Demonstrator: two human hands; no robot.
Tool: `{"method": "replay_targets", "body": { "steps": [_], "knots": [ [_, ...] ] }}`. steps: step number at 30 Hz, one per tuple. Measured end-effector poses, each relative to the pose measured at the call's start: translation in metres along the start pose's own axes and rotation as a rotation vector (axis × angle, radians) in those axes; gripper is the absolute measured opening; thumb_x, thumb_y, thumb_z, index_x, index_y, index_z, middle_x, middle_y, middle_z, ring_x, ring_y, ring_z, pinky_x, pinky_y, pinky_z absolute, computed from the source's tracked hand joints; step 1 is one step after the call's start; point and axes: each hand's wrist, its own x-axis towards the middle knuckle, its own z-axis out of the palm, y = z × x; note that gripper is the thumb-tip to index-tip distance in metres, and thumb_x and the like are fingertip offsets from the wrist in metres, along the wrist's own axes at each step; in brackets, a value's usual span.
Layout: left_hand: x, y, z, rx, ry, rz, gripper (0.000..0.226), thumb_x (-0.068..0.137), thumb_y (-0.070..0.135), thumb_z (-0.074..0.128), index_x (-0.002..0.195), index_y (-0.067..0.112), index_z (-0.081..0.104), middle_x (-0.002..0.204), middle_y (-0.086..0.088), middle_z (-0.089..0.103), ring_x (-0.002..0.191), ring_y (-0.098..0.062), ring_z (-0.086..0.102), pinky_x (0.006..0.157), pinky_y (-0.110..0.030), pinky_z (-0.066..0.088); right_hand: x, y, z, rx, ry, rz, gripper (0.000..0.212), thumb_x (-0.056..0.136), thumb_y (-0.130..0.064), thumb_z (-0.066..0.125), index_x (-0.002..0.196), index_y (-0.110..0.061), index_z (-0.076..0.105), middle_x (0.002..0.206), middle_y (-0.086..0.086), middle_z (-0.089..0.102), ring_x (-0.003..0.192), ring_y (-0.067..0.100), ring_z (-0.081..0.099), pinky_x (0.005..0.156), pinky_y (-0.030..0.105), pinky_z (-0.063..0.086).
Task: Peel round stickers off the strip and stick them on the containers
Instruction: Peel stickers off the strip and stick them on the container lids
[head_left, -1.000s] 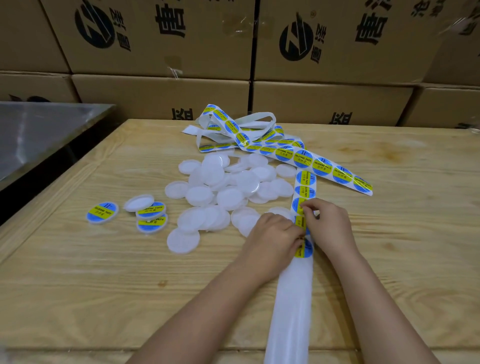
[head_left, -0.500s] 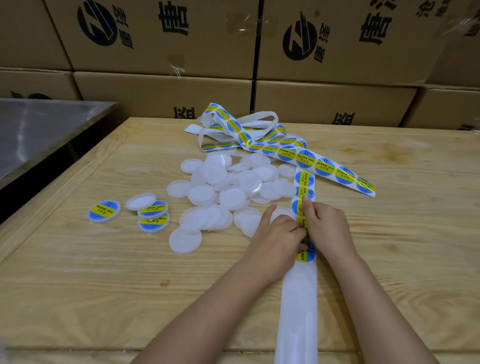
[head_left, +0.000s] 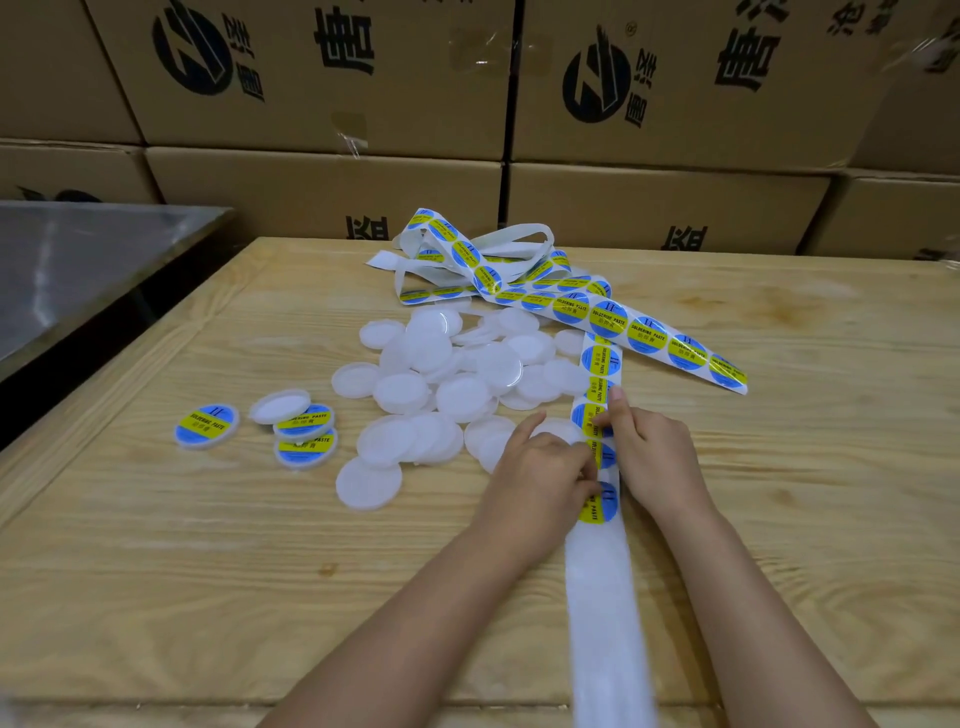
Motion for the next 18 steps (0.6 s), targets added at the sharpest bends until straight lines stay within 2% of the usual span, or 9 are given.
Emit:
{"method": "replay_targets", "body": {
  "steps": [3,5,6,8,11,14,16,18],
  "knots": [
    [-0.006,-0.003,-0.008,-0.153,0.050,0.019,0.010,0.083,0.021,0.066,0.079,0.012,0.065,0.069,0.006,0.058,0.080,-0.016,0.055,0.105,-0.020,0.021,0.001,0.001,-0.002,0.012,-0.016,0.025,0.061,0.099,-0.045,0.030,0.078,-0.004,0.071,0.078,0.010,0.071,0.080,0.027,0.058,0.071,0.033,0.037],
    [-0.009,-0.005,-0.015,-0.314,0.079,-0.038,0.007,0.080,0.020,0.069,0.075,0.018,0.064,0.070,0.011,0.059,0.077,-0.010,0.054,0.085,-0.017,0.035,0.001,0.001,-0.003,0.013,-0.022,0.031,0.063,0.099,-0.046,0.030,0.081,-0.001,0.070,0.080,0.014,0.071,0.084,0.030,0.060,0.075,0.035,0.041],
    [-0.009,-0.007,-0.019,-0.410,0.094,-0.109,0.010,0.079,0.019,0.070,0.073,0.023,0.063,0.071,0.015,0.061,0.077,-0.004,0.055,0.079,-0.015,0.037,0.001,0.001,-0.004,0.023,-0.022,0.037,0.061,0.099,-0.045,0.030,0.082,-0.004,0.072,0.081,0.012,0.071,0.085,0.028,0.061,0.075,0.034,0.042],
    [-0.007,-0.013,-0.026,-0.613,0.134,-0.266,0.022,0.077,0.013,0.071,0.067,0.030,0.060,0.070,0.020,0.063,0.076,0.002,0.058,0.077,-0.012,0.043,0.001,0.000,-0.005,0.040,-0.024,0.055,0.056,0.099,-0.045,0.032,0.085,-0.012,0.075,0.082,0.006,0.072,0.083,0.024,0.060,0.072,0.031,0.040],
    [-0.004,-0.022,-0.036,-0.826,0.269,-0.414,0.028,0.076,0.000,0.071,0.067,0.024,0.061,0.067,0.013,0.065,0.069,-0.002,0.061,0.072,-0.016,0.048,0.000,0.000,-0.007,0.036,-0.049,0.060,0.054,0.099,-0.043,0.033,0.085,-0.011,0.074,0.080,0.005,0.071,0.083,0.024,0.058,0.070,0.031,0.038],
    [-0.002,-0.029,-0.043,-0.891,0.367,-0.492,0.026,0.077,-0.004,0.068,0.068,0.019,0.062,0.069,0.010,0.064,0.065,0.000,0.059,0.064,-0.013,0.045,0.000,0.004,-0.007,-0.035,-0.088,0.013,0.042,0.097,-0.033,0.044,0.081,-0.003,0.069,0.077,0.012,0.068,0.079,0.031,0.057,0.068,0.033,0.037],
    [-0.002,-0.033,-0.045,-0.911,0.406,-0.519,0.022,0.078,-0.002,0.068,0.071,0.017,0.063,0.070,0.008,0.065,0.067,-0.006,0.060,0.065,-0.017,0.047,0.000,0.006,-0.007,-0.050,-0.097,0.005,0.023,0.092,-0.022,0.055,0.082,-0.008,0.070,0.077,0.009,0.068,0.077,0.027,0.058,0.061,0.026,0.033],
    [-0.002,-0.035,-0.046,-0.932,0.439,-0.548,0.019,0.080,-0.001,0.068,0.073,0.016,0.063,0.071,0.006,0.065,0.069,-0.014,0.060,0.069,-0.026,0.050,0.000,0.005,-0.008,-0.065,-0.086,-0.017,0.013,0.087,-0.014,0.061,0.094,-0.012,0.072,0.092,0.007,0.070,0.086,0.024,0.059,0.067,0.019,0.032]
  ]
}}
